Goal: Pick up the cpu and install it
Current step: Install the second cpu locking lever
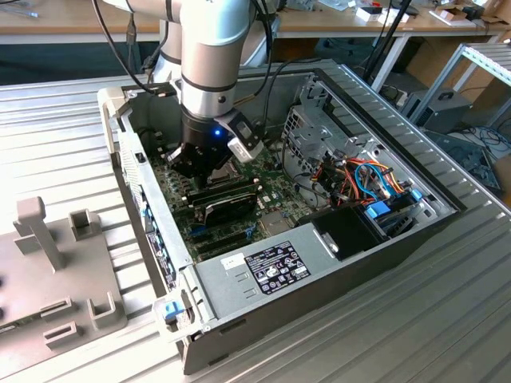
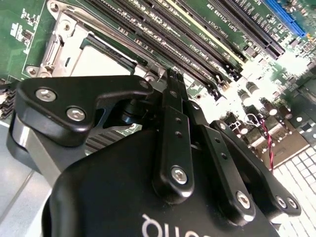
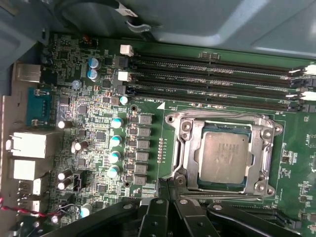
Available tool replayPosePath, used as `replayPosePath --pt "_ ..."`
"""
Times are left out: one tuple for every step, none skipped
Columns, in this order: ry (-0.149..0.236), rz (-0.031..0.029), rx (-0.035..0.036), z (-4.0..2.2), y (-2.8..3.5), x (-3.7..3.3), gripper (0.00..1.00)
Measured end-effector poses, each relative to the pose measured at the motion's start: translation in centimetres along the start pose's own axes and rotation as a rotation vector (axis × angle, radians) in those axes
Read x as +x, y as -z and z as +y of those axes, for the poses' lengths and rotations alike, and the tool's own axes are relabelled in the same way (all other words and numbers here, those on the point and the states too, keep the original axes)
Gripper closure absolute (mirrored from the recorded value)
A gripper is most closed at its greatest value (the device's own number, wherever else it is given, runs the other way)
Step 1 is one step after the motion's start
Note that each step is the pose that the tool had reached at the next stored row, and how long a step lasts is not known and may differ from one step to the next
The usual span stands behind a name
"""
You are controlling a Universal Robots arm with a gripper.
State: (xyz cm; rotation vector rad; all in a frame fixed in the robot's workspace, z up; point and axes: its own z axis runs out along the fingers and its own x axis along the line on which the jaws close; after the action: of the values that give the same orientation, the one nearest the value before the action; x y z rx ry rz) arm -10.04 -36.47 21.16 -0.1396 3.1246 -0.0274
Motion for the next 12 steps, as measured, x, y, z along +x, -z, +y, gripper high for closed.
replayPosePath --pt "0.0 0.0 0.0 0.0 0.27 0.0 0.89" --pt "0.0 0.0 0.0 -0.01 0.44 0.0 0.89" --pt "0.0 0.0 0.0001 -0.01 0.66 -0.01 0.89" --pt "0.0 0.0 0.0 -0.02 0.89 -0.01 0.89" --pt "0.0 0.0 0.0 -0.02 1.06 -0.01 0.89" --pt "0.0 0.0 0.0 -0.02 1.2 -0.01 0.89" --pt "0.0 0.0 0.0001 -0.02 1.27 -0.02 0.89" --pt "0.0 -0.0001 -0.0001 -0.02 1.29 -0.02 0.89" --pt "0.0 -0.0001 -0.0002 -0.02 1.29 -0.02 0.89" --pt "0.0 -0.0001 -0.0001 -0.02 1.3 -0.02 0.89" --pt "0.0 0.0 0.0001 -0.02 1.31 -0.01 0.89" --pt "0.0 0.0 0.0 -0.02 1.31 -0.02 0.89"
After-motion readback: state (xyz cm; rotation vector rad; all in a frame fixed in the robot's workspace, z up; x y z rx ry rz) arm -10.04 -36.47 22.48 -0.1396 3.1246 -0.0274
